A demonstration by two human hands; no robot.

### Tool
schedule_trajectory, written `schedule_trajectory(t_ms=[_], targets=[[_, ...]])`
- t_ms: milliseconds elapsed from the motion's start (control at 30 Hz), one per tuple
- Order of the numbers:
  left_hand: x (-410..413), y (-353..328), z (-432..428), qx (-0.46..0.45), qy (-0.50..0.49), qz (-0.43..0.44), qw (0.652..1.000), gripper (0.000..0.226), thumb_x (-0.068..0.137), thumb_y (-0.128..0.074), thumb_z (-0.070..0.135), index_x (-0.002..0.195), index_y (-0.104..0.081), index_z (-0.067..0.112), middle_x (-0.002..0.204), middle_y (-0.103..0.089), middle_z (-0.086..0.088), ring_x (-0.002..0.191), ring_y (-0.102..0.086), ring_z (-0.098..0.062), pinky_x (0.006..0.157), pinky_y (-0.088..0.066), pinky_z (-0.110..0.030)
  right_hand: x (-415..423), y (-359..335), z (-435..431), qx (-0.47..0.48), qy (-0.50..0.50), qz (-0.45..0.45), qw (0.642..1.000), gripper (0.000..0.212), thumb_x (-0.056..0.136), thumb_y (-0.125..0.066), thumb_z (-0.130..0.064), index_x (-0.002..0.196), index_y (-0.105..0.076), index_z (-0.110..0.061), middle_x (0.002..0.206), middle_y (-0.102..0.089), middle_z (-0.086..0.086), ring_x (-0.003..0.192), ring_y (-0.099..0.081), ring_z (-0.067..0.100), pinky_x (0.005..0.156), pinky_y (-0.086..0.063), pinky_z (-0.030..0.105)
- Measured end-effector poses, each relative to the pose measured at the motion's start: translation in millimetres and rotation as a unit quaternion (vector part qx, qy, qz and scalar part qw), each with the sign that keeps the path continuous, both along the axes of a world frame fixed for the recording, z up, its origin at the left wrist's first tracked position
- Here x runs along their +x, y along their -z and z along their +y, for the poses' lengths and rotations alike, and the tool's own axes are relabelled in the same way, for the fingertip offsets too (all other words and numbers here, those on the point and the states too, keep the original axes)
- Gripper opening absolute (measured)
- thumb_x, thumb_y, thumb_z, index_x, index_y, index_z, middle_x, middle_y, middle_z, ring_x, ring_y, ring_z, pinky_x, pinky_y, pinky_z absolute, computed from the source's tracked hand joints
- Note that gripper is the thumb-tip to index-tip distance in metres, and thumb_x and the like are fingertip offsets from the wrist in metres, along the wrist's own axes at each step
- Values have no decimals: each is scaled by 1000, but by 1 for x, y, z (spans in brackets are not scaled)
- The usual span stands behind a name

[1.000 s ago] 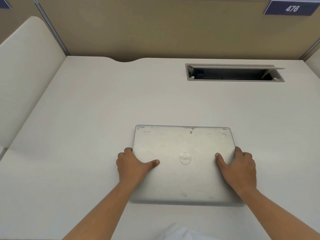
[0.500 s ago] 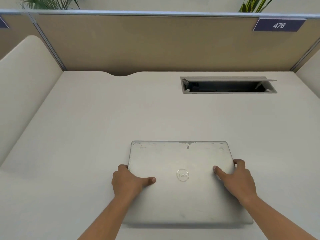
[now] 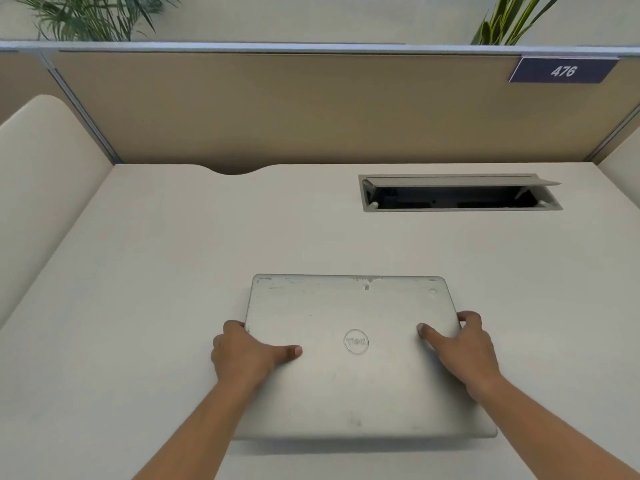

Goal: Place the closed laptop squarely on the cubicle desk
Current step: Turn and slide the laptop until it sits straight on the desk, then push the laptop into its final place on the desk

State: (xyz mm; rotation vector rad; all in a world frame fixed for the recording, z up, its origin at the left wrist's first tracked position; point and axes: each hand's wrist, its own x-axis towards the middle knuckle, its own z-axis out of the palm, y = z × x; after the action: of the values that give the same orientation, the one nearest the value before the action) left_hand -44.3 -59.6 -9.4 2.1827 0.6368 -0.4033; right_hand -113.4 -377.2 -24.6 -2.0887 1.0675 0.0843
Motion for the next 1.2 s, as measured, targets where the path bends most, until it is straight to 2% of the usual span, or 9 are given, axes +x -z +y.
schedule_trajectory(t_ms=[233,367,533,600,833,1000,1133,1200], targets=[[82,-3,-18,-34,-9,-3,999,104,24,-98,43,109,-47,10,115,-58,-12,104,-57,-34,86,-54,-48,88,-10,-18,-18,-14,-10,1000,83,65,-75,-58,127,-40,-15,118,-57,14,104,-58,36,89,-52,49],[119,-3,-25,-26,-8,-1,1000,105,27,-97,45,112,-47,10,118,-56,-13,107,-55,-35,88,-53,-49,126,-11,-23,-18,-15,-4,1000,78,66,-73,-58,123,-41,-15,116,-56,13,103,-56,35,88,-51,48],[143,-2,-31,-13,-16,11,1000,99,29,-98,44,108,-48,8,115,-57,-13,104,-55,-35,85,-54,-48,158,-9,-27,-24,-25,2,999,81,67,-73,-57,128,-40,-14,121,-54,16,109,-53,37,87,-49,43],[146,2,-31,-15,-18,15,1000,97,29,-98,43,105,-49,7,114,-58,-13,104,-55,-35,85,-54,-48,166,-7,-27,-28,-29,6,999,84,68,-73,-57,131,-39,-14,122,-53,17,110,-52,37,85,-49,42],[157,9,-32,2,-10,16,1000,98,29,-97,46,105,-49,8,115,-57,-13,102,-55,-34,79,-54,-45,176,1,-26,-30,-20,26,999,86,68,-72,-59,133,-38,-14,124,-51,16,115,-48,38,88,-52,52],[161,14,-35,26,5,17,1000,98,32,-96,48,109,-48,9,119,-55,-14,107,-53,-35,81,-52,-44,176,8,-26,-42,-15,32,998,83,68,-72,-59,131,-40,-13,123,-51,17,115,-48,39,90,-51,53],[157,18,-35,67,33,11,997,93,40,-92,54,108,-47,9,119,-51,-14,111,-50,-35,85,-50,-44,173,10,-28,-73,-41,33,996,83,71,-69,-60,132,-42,-10,126,-49,19,117,-48,41,94,-47,48],[153,19,-38,98,50,-5,994,88,46,-87,59,106,-45,11,119,-48,-14,113,-48,-35,86,-47,-43,170,9,-26,-132,-71,31,988,81,74,-65,-61,130,-43,-7,125,-50,20,117,-47,41,92,-44,46]])
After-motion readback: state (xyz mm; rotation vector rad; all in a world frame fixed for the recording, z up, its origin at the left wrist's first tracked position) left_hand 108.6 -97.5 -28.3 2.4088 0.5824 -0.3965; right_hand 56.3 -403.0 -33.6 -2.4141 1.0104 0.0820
